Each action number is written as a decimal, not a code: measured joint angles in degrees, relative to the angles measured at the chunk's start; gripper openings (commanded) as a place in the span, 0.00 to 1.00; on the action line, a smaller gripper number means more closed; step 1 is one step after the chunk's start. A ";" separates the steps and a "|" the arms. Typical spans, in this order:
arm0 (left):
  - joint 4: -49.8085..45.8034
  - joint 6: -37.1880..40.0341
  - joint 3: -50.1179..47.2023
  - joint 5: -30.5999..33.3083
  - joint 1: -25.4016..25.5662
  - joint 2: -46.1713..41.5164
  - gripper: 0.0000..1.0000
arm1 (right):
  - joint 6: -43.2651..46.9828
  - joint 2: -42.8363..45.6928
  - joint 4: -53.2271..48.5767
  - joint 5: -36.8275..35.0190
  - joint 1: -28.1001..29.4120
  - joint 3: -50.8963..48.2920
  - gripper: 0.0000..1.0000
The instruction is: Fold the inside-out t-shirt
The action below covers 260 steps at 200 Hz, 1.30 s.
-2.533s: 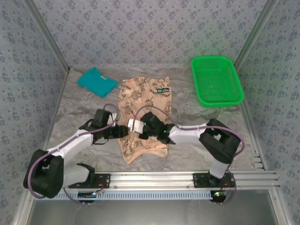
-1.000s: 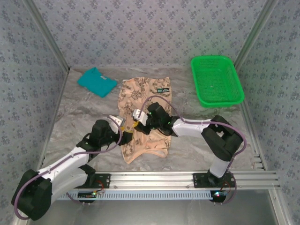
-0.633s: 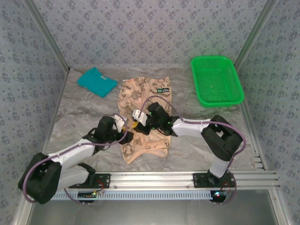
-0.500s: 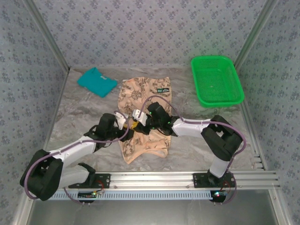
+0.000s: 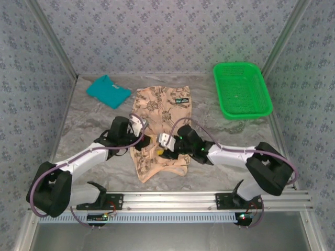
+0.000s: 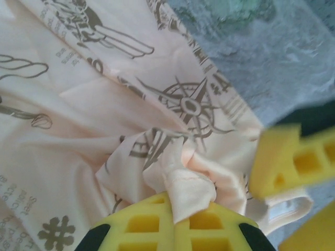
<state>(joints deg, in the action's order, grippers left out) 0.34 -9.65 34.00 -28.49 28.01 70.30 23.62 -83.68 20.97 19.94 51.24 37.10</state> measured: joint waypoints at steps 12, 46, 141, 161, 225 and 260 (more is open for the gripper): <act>-1.07 -1.60 1.11 -1.22 -0.28 0.35 0.00 | 2.23 1.07 -0.70 -1.01 2.36 -0.66 0.44; -4.11 -5.51 3.43 -5.16 -1.11 4.13 0.00 | 6.97 1.40 -0.63 -3.54 8.68 -0.63 0.46; -5.42 -13.60 4.09 -9.62 -2.71 6.01 0.00 | 18.86 -12.76 -2.99 -20.94 16.15 6.29 0.12; -7.04 -13.40 4.81 -8.96 -3.43 6.45 0.01 | 18.95 -11.39 -7.48 -20.81 18.69 5.99 0.06; -7.32 -13.38 5.62 -7.43 -3.69 8.48 0.02 | 8.48 2.73 -14.75 -7.85 20.90 2.21 0.34; -7.21 -13.40 5.62 -7.26 -3.69 8.48 0.03 | 3.72 7.17 -13.14 -6.23 15.39 -1.49 0.39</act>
<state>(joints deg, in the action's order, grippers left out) -6.87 -23.05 39.62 -35.75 24.32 78.78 27.33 -76.51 7.84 13.72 66.63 35.62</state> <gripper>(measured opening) 0.060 0.372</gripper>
